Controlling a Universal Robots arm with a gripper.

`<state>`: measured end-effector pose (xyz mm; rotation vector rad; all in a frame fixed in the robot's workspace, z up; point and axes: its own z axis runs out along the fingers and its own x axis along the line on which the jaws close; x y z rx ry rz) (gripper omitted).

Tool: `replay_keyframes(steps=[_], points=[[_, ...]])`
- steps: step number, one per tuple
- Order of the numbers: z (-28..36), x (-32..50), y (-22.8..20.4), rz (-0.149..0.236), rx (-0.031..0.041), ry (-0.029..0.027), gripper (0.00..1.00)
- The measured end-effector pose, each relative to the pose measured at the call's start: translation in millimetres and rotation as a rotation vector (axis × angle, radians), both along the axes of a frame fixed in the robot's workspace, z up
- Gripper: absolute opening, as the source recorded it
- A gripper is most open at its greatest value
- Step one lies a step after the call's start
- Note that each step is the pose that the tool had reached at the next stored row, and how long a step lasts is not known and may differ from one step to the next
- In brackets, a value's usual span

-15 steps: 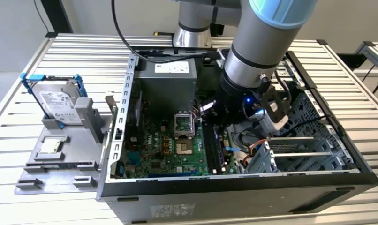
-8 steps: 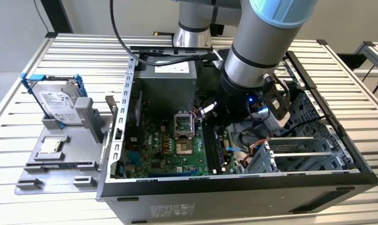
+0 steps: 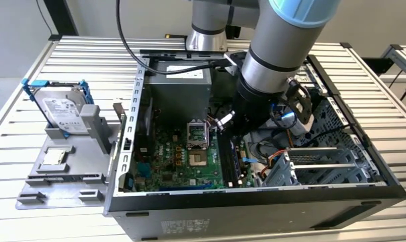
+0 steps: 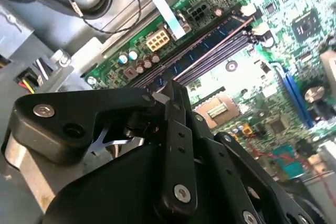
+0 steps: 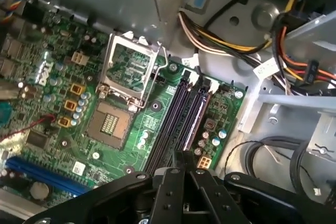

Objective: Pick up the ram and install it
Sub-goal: 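Press down the ram until it locks into place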

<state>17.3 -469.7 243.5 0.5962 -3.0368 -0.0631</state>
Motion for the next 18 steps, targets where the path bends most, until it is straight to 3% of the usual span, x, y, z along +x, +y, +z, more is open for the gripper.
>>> replay_keyframes(steps=[9, 18], points=[[1.4, 0.0, -0.1, 0.152, -0.0001, -0.0115, 0.00], [1.5, 0.0, 0.0, 0.282, -0.0007, -0.0280, 0.00]])
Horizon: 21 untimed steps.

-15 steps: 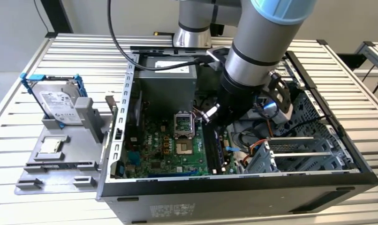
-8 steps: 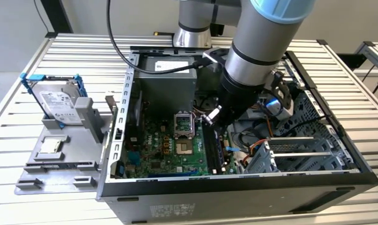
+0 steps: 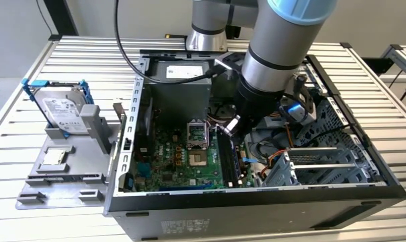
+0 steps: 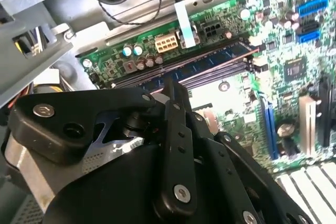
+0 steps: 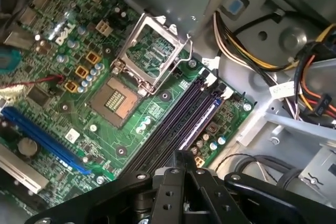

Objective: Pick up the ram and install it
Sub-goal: 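Press down the ram until it locks into place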

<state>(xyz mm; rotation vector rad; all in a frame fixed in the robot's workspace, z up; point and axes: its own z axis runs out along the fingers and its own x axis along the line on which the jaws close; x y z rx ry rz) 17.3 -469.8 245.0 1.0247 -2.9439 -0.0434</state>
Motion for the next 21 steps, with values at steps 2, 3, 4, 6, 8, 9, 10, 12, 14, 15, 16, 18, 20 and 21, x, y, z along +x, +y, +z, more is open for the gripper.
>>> replay_keyframes(steps=[2, 3, 4, 6, 8, 9, 10, 12, 14, 15, 16, 18, 20, 21], points=[[0.0, 0.0, 0.0, 0.027, -0.0001, -0.0040, 0.00], [0.0, 0.0, 0.0, 0.039, -0.0001, -0.0061, 0.00], [0.0, 0.0, 0.0, 0.051, -0.0001, -0.0082, 0.00], [0.1, 0.0, 0.0, 0.074, -0.0001, -0.0127, 0.00], [0.1, 0.0, 0.0, 0.097, 0.0000, -0.0174, 0.00], [0.1, 0.0, 0.0, 0.108, -0.0001, -0.0196, 0.00], [0.1, 0.0, 0.0, 0.120, 0.0000, -0.0221, 0.00], [0.0, 0.0, 0.0, 0.152, 0.0000, -0.0303, 0.00], [0.0, 0.0, 0.0, 0.173, -0.0002, -0.0366, 0.00], [0.0, 0.0, 0.0, 0.183, -0.0002, -0.0394, 0.00], [0.1, 0.0, 0.0, 0.193, -0.0004, -0.0421, 0.00], [0.0, 0.0, 0.0, 0.213, -0.0003, -0.0468, 0.00], [0.1, 0.0, 0.0, 0.234, -0.0004, -0.0507, 0.00], [0.1, 0.0, 0.0, 0.243, -0.0003, -0.0522, 0.00]])
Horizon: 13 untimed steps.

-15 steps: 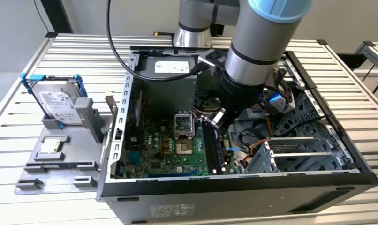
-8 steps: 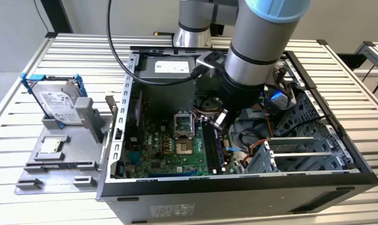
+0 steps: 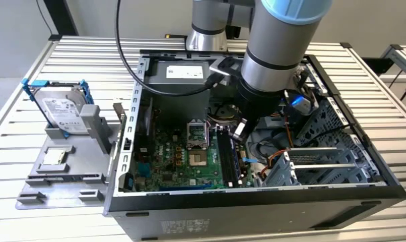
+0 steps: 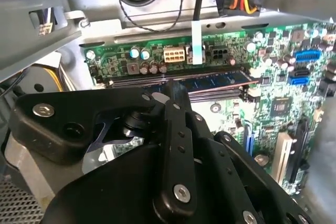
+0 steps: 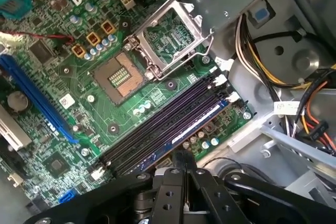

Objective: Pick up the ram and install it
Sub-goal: 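Press down the ram until it locks into place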

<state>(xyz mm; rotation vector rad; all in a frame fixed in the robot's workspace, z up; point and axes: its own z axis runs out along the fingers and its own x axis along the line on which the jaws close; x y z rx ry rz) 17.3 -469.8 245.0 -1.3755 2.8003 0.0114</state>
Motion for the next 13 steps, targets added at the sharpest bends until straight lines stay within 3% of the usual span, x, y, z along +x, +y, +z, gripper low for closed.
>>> replay_keyframes(steps=[3, 7, 13], points=[[-0.2, -0.1, 0.0, 0.035, -0.0002, -0.0025, 0.00], [-0.9, -0.3, 0.0, 0.118, -0.0001, -0.0027, 0.00], [-2.0, -6.3, 0.2, 0.160, 0.0002, -0.0041, 0.00]])
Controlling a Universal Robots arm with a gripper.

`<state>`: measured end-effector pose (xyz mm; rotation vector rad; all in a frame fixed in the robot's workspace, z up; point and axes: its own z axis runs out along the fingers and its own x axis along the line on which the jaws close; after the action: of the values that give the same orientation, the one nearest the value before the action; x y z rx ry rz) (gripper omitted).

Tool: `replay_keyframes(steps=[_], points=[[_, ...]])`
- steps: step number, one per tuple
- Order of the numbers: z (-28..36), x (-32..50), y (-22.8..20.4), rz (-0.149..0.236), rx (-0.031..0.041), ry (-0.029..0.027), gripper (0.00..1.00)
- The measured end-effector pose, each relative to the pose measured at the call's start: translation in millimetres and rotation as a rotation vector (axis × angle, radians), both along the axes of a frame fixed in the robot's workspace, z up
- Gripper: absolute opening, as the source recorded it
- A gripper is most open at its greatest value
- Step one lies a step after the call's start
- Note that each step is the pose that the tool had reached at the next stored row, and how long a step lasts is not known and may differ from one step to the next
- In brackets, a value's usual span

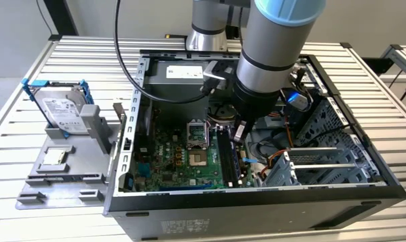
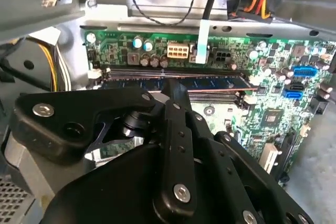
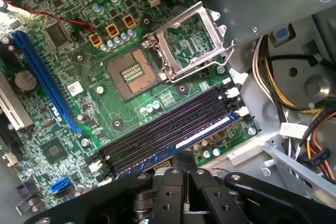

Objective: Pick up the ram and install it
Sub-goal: 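Press down the ram until it locks into place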

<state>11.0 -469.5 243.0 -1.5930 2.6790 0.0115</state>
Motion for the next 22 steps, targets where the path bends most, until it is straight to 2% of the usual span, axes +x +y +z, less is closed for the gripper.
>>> replay_keyframes(steps=[8, 9, 10, 11, 13, 15, 22], points=[[-0.2, -0.1, 0.0, 0.153, 0.0005, -0.0005, 0.00], [-0.2, -0.1, 0.0, 0.179, 0.0018, -0.0007, 0.00], [-0.2, 0.0, 0.0, 0.240, 0.0135, -0.0021, 0.00], [-0.5, -0.1, 0.3, 0.259, 0.0109, -0.0041, 0.00], [-0.7, -0.1, 0.4, 0.302, 0.0056, -0.0035, 0.00], [-1.2, -0.2, 0.4, 0.338, 0.0039, -0.0031, 0.00], [-3.6, -1.5, 0.5, 0.429, 0.0022, -0.0026, 0.00]])
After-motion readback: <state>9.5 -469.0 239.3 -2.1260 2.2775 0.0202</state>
